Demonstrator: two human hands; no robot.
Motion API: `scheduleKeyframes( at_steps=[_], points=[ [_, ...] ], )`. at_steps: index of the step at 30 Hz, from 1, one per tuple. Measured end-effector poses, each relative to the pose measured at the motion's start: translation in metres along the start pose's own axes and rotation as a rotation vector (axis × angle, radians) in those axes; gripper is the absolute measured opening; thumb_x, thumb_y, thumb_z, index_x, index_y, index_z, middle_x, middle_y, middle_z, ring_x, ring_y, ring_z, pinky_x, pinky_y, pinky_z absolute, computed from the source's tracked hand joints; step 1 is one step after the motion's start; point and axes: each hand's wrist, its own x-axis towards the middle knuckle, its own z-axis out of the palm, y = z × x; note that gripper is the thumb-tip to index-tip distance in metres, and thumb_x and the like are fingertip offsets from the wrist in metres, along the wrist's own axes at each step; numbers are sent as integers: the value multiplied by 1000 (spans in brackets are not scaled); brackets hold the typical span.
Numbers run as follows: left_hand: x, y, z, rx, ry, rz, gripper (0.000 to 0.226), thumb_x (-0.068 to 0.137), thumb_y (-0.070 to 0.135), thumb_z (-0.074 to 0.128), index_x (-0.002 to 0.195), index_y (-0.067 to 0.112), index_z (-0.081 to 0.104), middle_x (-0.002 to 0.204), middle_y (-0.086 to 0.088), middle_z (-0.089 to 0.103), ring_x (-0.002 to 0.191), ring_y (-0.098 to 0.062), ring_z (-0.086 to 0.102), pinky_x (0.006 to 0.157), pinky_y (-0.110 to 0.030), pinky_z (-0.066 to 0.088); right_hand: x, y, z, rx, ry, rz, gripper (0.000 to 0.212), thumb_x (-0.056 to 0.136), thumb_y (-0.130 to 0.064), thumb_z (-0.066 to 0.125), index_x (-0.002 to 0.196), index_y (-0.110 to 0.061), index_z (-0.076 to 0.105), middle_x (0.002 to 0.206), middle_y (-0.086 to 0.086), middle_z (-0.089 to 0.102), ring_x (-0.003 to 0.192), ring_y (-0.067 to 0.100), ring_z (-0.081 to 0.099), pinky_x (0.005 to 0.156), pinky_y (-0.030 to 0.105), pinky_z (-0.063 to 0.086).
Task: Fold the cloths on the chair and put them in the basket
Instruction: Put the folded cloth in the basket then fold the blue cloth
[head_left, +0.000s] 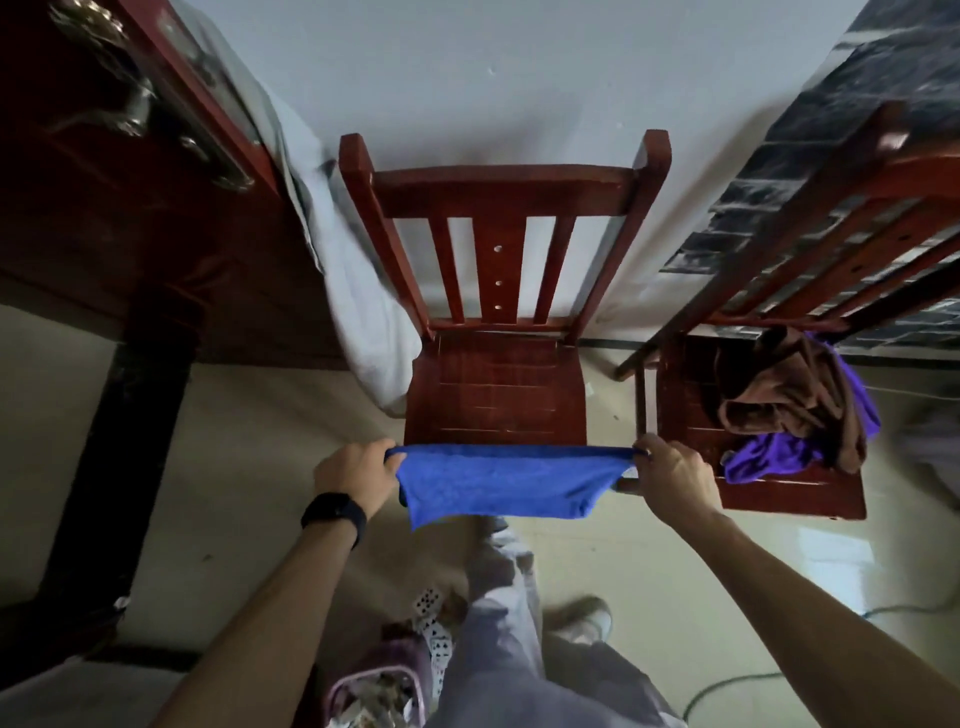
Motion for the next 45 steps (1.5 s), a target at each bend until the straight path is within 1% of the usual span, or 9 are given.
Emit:
scheduleKeyframes(
  at_steps=[9, 14, 21, 25, 32, 35, 39, 42, 45],
  points=[
    [153, 19, 12, -214, -70, -110, 21, 98, 41, 44, 102, 24, 56, 98, -7, 68, 90, -32, 63, 66, -35, 46, 133, -71, 2, 413, 88, 248, 26, 96, -19, 44, 120, -13, 55, 106, 24, 66, 92, 39, 57, 76, 36, 37],
    [196, 23, 43, -606, -120, -178, 45, 95, 33, 54, 139, 30, 42, 116, -1, 69, 107, -27, 64, 88, -35, 51, 164, -70, 37, 495, -80, 282, 62, 95, -20, 52, 151, -31, 28, 110, 2, 62, 91, 27, 60, 78, 32, 46],
    [176, -3, 169, -484, -349, -387, 48, 86, 28, 65, 130, 13, 52, 126, -13, 60, 111, -32, 61, 89, -38, 51, 126, -33, 152, 344, -370, 490, 48, 90, -30, 58, 134, -12, 51, 123, 13, 67, 117, 34, 59, 92, 35, 46],
    [149, -10, 224, -425, -356, -468, 47, 91, 31, 64, 126, 5, 47, 127, -19, 53, 108, -38, 59, 88, -43, 53, 112, -20, 205, 269, -429, 451, 40, 94, -39, 56, 119, -7, 56, 119, 14, 64, 112, 36, 58, 84, 34, 42],
    [136, -14, 253, -539, -179, -504, 26, 97, 29, 56, 108, 5, 57, 104, -14, 67, 96, -35, 63, 77, -37, 49, 112, -17, 245, 460, -279, 654, 37, 93, -35, 62, 115, -6, 56, 101, 13, 61, 103, 38, 61, 83, 36, 47],
    [134, -23, 249, -593, -208, -528, 23, 95, 32, 60, 104, 12, 64, 103, -8, 70, 95, -30, 65, 81, -35, 52, 109, -12, 240, 481, -332, 654, 24, 90, -37, 60, 89, -14, 65, 80, 9, 67, 76, 32, 69, 84, 45, 58],
    [127, -24, 213, -1048, -158, -614, 11, 90, 29, 68, 95, 20, 64, 92, -5, 74, 67, -13, 69, 62, -28, 53, 107, -15, 191, 847, -276, 580, 20, 94, -27, 61, 96, -8, 65, 79, 12, 69, 62, 23, 65, 70, 40, 59],
    [120, -21, 172, -1369, -79, -613, 14, 90, 29, 70, 100, 20, 66, 90, 0, 71, 74, -10, 67, 72, -26, 52, 110, -13, 136, 1023, -67, 435, 13, 98, -25, 56, 97, -12, 58, 94, 11, 72, 72, 23, 73, 70, 40, 60],
    [113, -16, 160, -1449, -33, -531, 21, 87, 32, 72, 104, 20, 68, 91, 2, 71, 76, -11, 66, 71, -25, 53, 112, -5, 108, 1037, 34, 328, 11, 96, -29, 56, 93, -19, 58, 83, 2, 74, 71, 27, 72, 75, 55, 60]
  ],
)
